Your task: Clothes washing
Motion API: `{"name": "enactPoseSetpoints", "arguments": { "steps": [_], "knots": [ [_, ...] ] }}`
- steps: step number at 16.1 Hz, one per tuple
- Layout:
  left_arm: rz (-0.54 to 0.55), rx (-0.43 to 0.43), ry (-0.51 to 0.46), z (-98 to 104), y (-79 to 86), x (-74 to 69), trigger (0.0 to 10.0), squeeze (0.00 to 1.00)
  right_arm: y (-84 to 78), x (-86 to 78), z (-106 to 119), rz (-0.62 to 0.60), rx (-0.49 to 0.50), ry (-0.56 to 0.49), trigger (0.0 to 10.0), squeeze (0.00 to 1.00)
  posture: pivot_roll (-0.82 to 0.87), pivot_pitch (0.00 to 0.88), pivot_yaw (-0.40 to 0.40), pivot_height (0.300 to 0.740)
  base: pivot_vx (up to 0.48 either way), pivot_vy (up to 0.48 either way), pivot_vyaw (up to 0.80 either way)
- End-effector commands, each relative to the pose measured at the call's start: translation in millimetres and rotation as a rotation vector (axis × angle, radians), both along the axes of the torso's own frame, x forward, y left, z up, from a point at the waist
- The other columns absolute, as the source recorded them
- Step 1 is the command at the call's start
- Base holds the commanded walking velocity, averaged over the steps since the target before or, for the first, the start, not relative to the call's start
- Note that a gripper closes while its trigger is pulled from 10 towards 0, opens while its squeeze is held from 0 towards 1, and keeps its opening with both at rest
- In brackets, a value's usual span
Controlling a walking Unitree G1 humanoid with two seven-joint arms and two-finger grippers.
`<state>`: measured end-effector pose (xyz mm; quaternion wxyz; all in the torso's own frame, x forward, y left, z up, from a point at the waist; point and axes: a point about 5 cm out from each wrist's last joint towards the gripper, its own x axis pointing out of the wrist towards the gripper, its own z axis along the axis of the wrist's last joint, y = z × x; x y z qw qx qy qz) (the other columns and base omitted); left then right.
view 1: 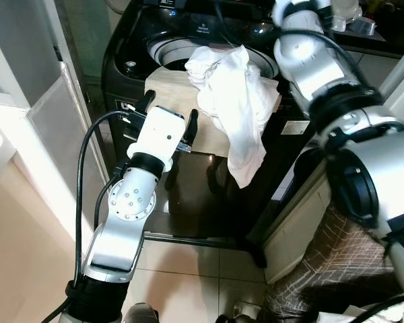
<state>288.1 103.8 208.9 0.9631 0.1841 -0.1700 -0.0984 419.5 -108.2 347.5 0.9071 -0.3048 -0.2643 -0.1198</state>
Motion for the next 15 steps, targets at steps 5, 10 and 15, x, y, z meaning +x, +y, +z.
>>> {"name": "enactPoseSetpoints", "arguments": {
  "steps": [5, 10, 15],
  "knots": [
    [0.007, -0.026, -0.004, -2.1, -2.1, 0.2, 10.0, 0.00, -4.9, 4.1, -59.9, 0.288, 0.435, 0.237, 10.0, 0.00, 0.18, 0.025, -0.124, 0.740, 0.000, 0.000, 0.00],
    [0.106, -0.055, 0.014, -14.5, 28.8, -12.6, 10.0, 0.00, -31.5, -49.1, -146.5, 0.439, 0.536, 0.277, 10.0, 0.00, 0.11, 0.040, -0.086, 0.740, 0.000, 0.000, 0.00],
    [0.055, -0.062, 0.087, -26.7, 20.6, -0.1, 10.0, 0.00, -31.1, -60.4, -198.6, 0.480, 0.478, 0.452, 10.0, 0.00, 0.08, 0.016, -0.049, 0.740, 0.000, 0.288, -0.25]
  ]
}}
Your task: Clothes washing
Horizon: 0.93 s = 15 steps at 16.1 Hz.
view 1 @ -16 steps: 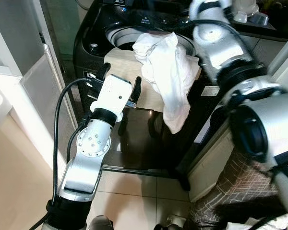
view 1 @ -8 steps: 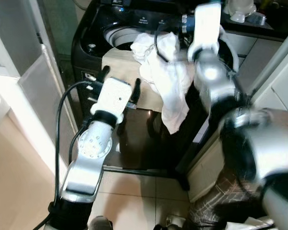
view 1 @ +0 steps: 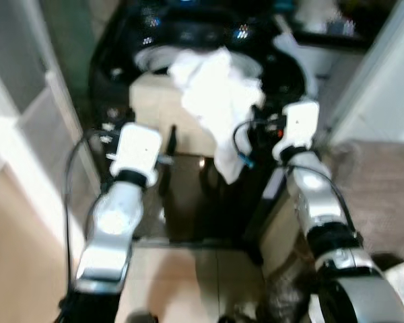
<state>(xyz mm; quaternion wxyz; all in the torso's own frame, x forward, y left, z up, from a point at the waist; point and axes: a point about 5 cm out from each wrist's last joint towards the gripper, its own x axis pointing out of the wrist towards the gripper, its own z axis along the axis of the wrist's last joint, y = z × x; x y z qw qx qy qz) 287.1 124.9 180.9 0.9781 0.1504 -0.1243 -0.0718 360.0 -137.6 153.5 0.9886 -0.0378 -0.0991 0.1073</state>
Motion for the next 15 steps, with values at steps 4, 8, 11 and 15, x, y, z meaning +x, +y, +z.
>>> {"name": "enactPoseSetpoints", "arguments": {
  "steps": [4, 8, 11, 15],
  "knots": [
    [0.057, 0.085, -0.023, 2.3, 10.8, 3.7, 10.0, 0.00, 13.8, -6.0, -23.4, 0.059, 0.012, 0.113, 10.0, 0.00, 0.11, 0.015, -0.040, 0.722, 0.000, 0.000, -0.11],
    [0.206, -0.024, 0.013, -8.8, 27.0, -3.8, 10.0, 0.00, 23.9, -12.7, -37.5, 0.130, -0.005, 0.166, 10.0, 0.00, 0.16, 0.034, -0.083, 0.722, 0.000, 0.000, 0.00],
    [0.233, -0.012, 0.017, -11.7, 19.9, -6.9, 10.0, 0.00, 27.1, -6.5, -32.6, 0.139, 0.012, 0.174, 10.0, 0.00, 0.16, 0.041, -0.092, 0.722, 0.000, 0.000, 0.00],
    [0.174, -0.023, -0.044, 3.2, 8.6, 0.8, 10.0, 0.00, 25.2, 3.0, -21.3, 0.119, 0.035, 0.143, 10.0, 0.00, 0.15, 0.043, -0.056, 0.722, 0.000, 0.000, 0.00]
  ]
}}
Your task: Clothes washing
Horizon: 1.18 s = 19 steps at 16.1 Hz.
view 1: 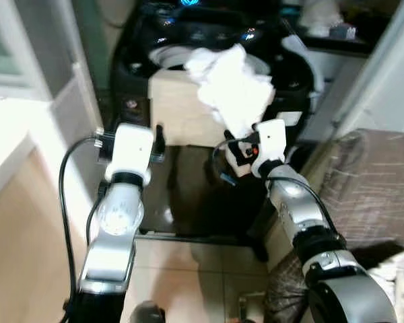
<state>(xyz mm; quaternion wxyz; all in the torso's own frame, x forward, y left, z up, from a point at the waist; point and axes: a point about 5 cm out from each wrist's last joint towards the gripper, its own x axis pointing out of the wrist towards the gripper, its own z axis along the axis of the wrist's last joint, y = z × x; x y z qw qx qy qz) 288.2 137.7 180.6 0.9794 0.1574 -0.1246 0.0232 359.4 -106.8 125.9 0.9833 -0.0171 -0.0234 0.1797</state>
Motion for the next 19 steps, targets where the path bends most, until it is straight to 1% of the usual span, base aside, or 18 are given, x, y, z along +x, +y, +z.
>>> {"name": "enactPoseSetpoints", "arguments": {
  "steps": [1, 2, 3, 4, 5, 6, 8, 9, 10, 12, 14, 17, 18, 19],
  "knots": [
    [-0.007, 0.011, -0.010, 2.5, -1.0, 1.2, 10.0, 0.00, -4.6, 3.3, 8.7, -0.022, -0.003, -0.037, 10.0, 0.00, 0.13, 0.046, -0.044, 0.722, 0.000, 0.000, 0.00],
    [-0.004, 0.007, 0.003, -0.2, 1.2, 2.0, 10.0, 0.00, -5.3, 2.9, 7.9, -0.030, 0.001, -0.036, 10.0, 0.00, 0.13, 0.045, -0.031, 0.722, 0.000, 0.000, -0.71],
    [-0.009, -0.001, 0.022, -3.5, 2.5, 3.1, 10.0, 0.00, -6.2, 1.3, 6.6, -0.036, -0.015, -0.038, 10.0, 0.00, 0.12, 0.045, -0.015, 0.722, 0.000, 0.000, -0.74],
    [-0.005, 0.015, 0.020, -2.9, 1.9, 4.7, 10.0, 0.00, -7.3, 1.7, 6.6, -0.045, -0.009, -0.038, 10.0, 0.00, 0.11, 0.043, -0.010, 0.722, 0.000, 0.000, -0.68],
    [0.003, 0.043, 0.014, -1.9, 1.5, 7.0, 10.0, 0.00, -7.2, 2.3, 7.3, -0.048, 0.000, -0.042, 10.0, 0.00, 0.10, 0.036, -0.006, 0.722, 0.000, 0.000, 0.00],
    [0.008, 0.041, 0.016, -2.3, 2.6, 9.1, 10.0, 0.00, -4.9, 1.8, 7.6, -0.035, -0.016, -0.052, 10.0, 0.00, 0.09, 0.027, -0.003, 0.722, 0.000, 0.000, 0.00],
    [-0.007, 0.037, -0.010, 1.4, -1.1, 13.2, 10.0, 0.00, -2.0, 1.7, 6.8, -0.015, -0.018, -0.047, 10.0, 0.00, 0.10, 0.018, -0.030, 0.722, 0.000, 0.000, 0.00],
    [-0.002, -0.001, -0.035, 6.9, 0.9, 12.5, 10.0, 0.00, 0.1, 2.0, 6.0, 0.002, -0.020, -0.035, 10.0, 0.00, 0.11, 0.021, -0.044, 0.722, 0.251, 0.000, 0.00],
    [0.015, -0.031, -0.067, 14.3, 3.3, 12.3, 10.0, 0.00, 4.0, 3.2, 9.7, 0.039, -0.030, -0.045, 10.0, 0.00, 0.12, 0.027, -0.046, 0.722, 0.480, 0.000, 0.00],
    [0.032, -0.066, -0.075, 14.0, 3.9, 11.4, 10.0, 0.00, 6.2, 4.7, 7.8, 0.060, -0.086, -0.045, 10.0, 0.00, 0.11, 0.036, -0.049, 0.722, 0.465, 0.000, 0.00],
    [0.047, -0.063, -0.109, 19.3, 5.3, 10.2, 10.0, 0.00, 10.2, 5.9, 12.1, 0.096, -0.091, -0.049, 10.0, 0.00, 0.11, 0.035, -0.054, 0.722, 0.435, 0.000, 0.58],
    [0.065, -0.075, -0.131, 23.5, 8.4, 9.9, 10.0, 0.00, 10.5, 2.9, 9.3, 0.122, -0.083, -0.046, 10.0, 0.00, 0.11, 0.030, -0.055, 0.722, 0.375, 0.300, 0.57],
    [0.089, -0.027, -0.136, 23.8, 10.5, 9.4, 10.0, 0.00, 9.9, -1.9, 5.5, 0.117, -0.039, -0.044, 10.0, 0.00, 0.11, 0.030, -0.055, 0.708, 0.368, 0.311, 0.00],
    [0.102, -0.018, -0.145, 24.4, 11.6, 9.0, 10.0, 0.00, 10.0, -4.3, 6.1, 0.121, -0.043, -0.065, 10.0, 0.00, 0.12, 0.025, -0.053, 0.708, 0.000, 0.000, 0.00]
  ]
}}
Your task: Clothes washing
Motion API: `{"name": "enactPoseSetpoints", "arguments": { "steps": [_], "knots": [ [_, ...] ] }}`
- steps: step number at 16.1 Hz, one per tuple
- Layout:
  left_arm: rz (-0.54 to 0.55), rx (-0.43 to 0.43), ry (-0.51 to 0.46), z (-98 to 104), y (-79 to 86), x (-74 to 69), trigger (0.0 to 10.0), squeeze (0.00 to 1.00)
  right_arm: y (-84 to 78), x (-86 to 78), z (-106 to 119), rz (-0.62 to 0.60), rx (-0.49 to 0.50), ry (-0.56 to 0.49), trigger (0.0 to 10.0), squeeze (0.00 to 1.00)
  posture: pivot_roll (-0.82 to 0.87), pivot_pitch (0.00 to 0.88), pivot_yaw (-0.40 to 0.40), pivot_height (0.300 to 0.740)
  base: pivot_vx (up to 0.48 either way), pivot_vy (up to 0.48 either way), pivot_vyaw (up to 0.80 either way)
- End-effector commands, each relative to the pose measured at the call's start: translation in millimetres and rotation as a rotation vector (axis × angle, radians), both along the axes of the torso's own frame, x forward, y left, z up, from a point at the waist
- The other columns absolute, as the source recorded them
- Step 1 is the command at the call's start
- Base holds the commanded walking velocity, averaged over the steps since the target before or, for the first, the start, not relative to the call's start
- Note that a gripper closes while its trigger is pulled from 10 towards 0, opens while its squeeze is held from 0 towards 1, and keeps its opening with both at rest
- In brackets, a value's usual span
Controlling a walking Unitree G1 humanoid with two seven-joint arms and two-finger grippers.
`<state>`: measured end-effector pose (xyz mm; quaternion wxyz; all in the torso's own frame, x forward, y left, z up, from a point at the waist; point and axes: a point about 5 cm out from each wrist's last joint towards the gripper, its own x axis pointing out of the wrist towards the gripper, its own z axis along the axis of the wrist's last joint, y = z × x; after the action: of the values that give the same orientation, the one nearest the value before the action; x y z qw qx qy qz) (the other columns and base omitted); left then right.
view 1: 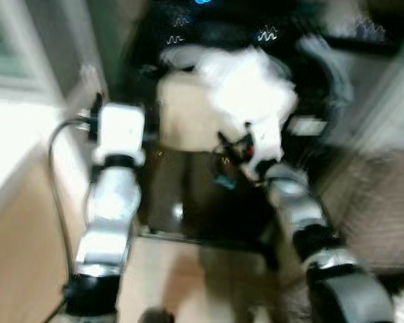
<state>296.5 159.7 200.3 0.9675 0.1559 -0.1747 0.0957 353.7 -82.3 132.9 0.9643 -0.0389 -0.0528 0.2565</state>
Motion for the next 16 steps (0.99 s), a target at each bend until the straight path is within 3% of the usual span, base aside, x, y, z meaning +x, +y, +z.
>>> {"name": "enactPoseSetpoints", "arguments": {
  "steps": [1, 3, 6, 10, 13, 15, 16],
  "knots": [
    [-0.013, -0.002, -0.037, 7.2, -8.1, 0.0, 10.0, 0.00, -13.2, -2.3, 2.9, -0.016, -0.022, -0.040, 10.0, 0.00, 0.11, 0.019, -0.052, 0.708, 0.000, 0.000, 0.00],
    [-0.013, 0.011, -0.054, 11.2, -6.6, 0.7, 10.0, 0.00, -15.2, -5.1, -0.7, -0.018, 0.003, -0.007, 10.0, 0.00, 0.11, 0.011, -0.054, 0.708, 0.000, 0.000, 0.00],
    [-0.035, 0.020, -0.080, 24.2, -4.4, 0.4, 10.0, 0.00, -23.9, -20.6, -30.3, -0.015, -0.030, 0.122, 10.0, 0.00, 0.11, 0.037, -0.035, 0.708, 0.000, 0.000, 0.00],
    [-0.124, 0.088, -0.048, 38.2, -10.9, -1.8, 10.0, 0.00, -31.2, -9.1, -63.6, -0.188, -0.115, 0.311, 10.0, 0.00, 0.14, 0.111, 0.023, 0.708, 0.000, 0.000, 0.00],
    [-0.227, 0.055, -0.026, 38.6, -21.8, -17.0, 10.0, 0.00, -37.9, -1.3, -69.2, -0.359, -0.181, 0.399, 10.0, 0.00, 0.21, 0.168, 0.049, 0.708, 0.260, 0.094, 0.00],
    [-0.232, 0.064, -0.012, 39.0, -22.8, -25.1, 10.0, 0.00, -36.8, 3.1, -67.3, -0.395, -0.214, 0.419, 10.0, 0.00, 0.24, 0.195, 0.053, 0.708, 0.428, 0.000, 0.00],
    [-0.180, 0.097, -0.016, 40.2, -18.3, -31.8, 10.0, 0.00, -32.3, 8.4, -60.5, -0.403, -0.210, 0.420, 10.0, 0.00, 0.30, 0.235, 0.056, 0.708, 0.000, 0.000, 0.00]
  ]
}}
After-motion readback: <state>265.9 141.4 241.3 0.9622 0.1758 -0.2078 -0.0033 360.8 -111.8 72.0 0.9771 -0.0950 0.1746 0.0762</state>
